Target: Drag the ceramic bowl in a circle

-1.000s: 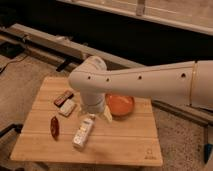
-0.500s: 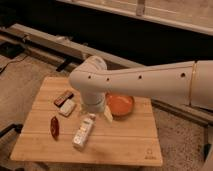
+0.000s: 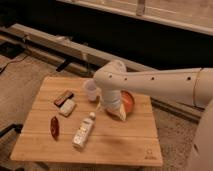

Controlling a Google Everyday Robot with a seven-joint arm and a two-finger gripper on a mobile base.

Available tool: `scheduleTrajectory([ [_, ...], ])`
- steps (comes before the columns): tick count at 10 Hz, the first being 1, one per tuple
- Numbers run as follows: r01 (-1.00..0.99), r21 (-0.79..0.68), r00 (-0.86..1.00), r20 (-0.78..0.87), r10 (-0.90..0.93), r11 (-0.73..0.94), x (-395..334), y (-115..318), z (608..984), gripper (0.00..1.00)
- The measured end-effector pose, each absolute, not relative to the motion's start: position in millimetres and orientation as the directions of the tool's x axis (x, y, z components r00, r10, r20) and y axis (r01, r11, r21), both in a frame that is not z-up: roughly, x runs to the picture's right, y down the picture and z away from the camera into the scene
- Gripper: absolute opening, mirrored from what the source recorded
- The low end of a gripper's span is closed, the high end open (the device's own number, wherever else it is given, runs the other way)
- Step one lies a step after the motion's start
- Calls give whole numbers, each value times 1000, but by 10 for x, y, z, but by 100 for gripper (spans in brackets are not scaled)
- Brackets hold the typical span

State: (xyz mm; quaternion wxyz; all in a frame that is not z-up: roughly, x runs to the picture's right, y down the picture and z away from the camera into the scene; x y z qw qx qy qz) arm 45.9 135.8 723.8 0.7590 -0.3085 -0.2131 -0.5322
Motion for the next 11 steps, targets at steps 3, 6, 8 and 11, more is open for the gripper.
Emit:
scheduleTrajectory([
  [3, 910, -250, 412, 630, -658, 330, 867, 1445, 7698, 80],
  [6, 878, -243, 470, 600, -647, 413, 1119, 1518, 7990, 80],
  [8, 866, -258, 493, 589, -641, 429, 1223, 1570, 8102, 80],
  [11, 847, -296, 528, 569, -630, 442, 1474, 1591, 8266, 80],
])
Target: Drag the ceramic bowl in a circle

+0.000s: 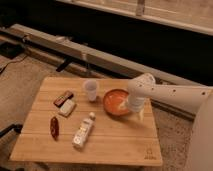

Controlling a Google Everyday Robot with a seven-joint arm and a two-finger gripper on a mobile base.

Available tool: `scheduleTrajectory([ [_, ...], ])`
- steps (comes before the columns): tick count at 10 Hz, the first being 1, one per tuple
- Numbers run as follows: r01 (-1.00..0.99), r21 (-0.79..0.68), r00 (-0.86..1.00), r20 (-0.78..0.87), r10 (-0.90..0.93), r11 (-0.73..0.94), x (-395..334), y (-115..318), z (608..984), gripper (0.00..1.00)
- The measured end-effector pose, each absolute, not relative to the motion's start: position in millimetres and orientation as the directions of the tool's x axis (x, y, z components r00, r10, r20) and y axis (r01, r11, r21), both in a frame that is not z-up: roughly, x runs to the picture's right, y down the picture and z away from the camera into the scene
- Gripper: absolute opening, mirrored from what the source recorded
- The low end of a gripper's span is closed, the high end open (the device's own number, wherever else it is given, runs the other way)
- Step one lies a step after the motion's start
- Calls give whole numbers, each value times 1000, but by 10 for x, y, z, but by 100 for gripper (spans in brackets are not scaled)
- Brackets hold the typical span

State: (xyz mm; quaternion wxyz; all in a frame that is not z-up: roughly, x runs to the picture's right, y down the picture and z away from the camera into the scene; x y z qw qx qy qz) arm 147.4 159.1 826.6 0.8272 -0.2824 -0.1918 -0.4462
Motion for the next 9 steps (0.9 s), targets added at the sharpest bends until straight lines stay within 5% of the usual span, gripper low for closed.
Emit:
scheduleTrajectory([
  [4, 825, -360, 565, 569, -597, 437, 1689, 1725, 8493, 80],
  [7, 831, -366, 555, 599, -577, 419, 1645, 1806, 8549, 58],
  [9, 839, -355, 542, 613, -575, 412, 1583, 1822, 8491, 34],
])
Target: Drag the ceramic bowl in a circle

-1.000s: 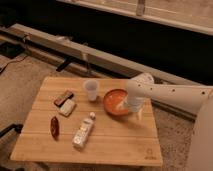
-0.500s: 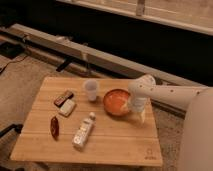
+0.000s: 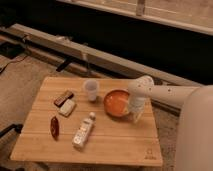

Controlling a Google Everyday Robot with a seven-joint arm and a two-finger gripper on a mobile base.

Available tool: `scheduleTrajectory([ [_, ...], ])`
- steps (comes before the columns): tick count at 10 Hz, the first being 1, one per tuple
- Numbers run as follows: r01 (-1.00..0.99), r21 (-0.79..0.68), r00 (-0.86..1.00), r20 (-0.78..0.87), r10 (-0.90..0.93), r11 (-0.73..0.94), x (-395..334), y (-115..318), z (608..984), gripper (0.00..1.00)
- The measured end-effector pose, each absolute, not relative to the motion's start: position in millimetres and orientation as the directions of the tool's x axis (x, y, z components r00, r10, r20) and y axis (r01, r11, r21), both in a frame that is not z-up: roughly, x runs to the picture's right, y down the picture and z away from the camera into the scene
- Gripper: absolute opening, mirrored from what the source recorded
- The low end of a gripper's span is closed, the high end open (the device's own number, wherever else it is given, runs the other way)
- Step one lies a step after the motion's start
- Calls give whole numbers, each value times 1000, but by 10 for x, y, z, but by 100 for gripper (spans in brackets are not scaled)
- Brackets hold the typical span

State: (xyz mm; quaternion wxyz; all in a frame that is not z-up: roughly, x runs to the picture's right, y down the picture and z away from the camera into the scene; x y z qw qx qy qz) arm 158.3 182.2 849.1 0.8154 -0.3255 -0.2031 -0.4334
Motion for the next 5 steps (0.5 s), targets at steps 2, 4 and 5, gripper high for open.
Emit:
scheduleTrajectory([
  [2, 840, -352, 541, 614, -575, 414, 1563, 1810, 8404, 14],
  [4, 820, -386, 571, 601, -559, 423, 1651, 1804, 8332, 1],
  [5, 797, -422, 604, 585, -542, 433, 1787, 1814, 8257, 0],
])
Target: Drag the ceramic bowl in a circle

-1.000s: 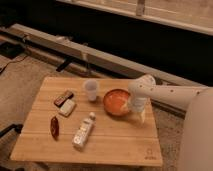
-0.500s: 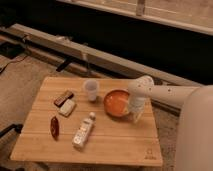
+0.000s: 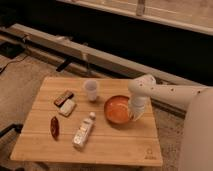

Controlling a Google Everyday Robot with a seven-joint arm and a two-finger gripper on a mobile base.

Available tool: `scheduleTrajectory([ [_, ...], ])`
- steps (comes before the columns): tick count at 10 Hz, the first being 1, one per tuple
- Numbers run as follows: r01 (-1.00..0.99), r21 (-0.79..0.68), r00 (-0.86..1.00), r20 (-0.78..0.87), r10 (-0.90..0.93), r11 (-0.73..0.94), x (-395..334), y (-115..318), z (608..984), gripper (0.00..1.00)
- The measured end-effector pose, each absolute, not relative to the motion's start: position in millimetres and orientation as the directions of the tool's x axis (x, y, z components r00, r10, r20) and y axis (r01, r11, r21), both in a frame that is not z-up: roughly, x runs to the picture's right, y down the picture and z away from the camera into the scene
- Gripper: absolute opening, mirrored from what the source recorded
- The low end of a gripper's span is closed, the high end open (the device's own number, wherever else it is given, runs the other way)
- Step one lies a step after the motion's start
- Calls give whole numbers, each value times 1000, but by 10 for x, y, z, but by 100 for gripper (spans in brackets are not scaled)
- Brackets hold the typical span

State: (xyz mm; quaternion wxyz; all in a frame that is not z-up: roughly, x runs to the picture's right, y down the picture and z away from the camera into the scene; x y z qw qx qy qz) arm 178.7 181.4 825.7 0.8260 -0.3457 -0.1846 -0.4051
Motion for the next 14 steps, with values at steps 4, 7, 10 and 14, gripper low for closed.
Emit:
scheduleTrajectory([
  [4, 767, -541, 639, 586, -498, 347, 2134, 1953, 7958, 0],
  [7, 810, -541, 577, 662, -479, 228, 1803, 2164, 7688, 0],
  [10, 864, -479, 492, 737, -464, 156, 1252, 2374, 7416, 0],
  [14, 915, -397, 382, 794, -472, 72, 592, 2320, 7497, 0],
])
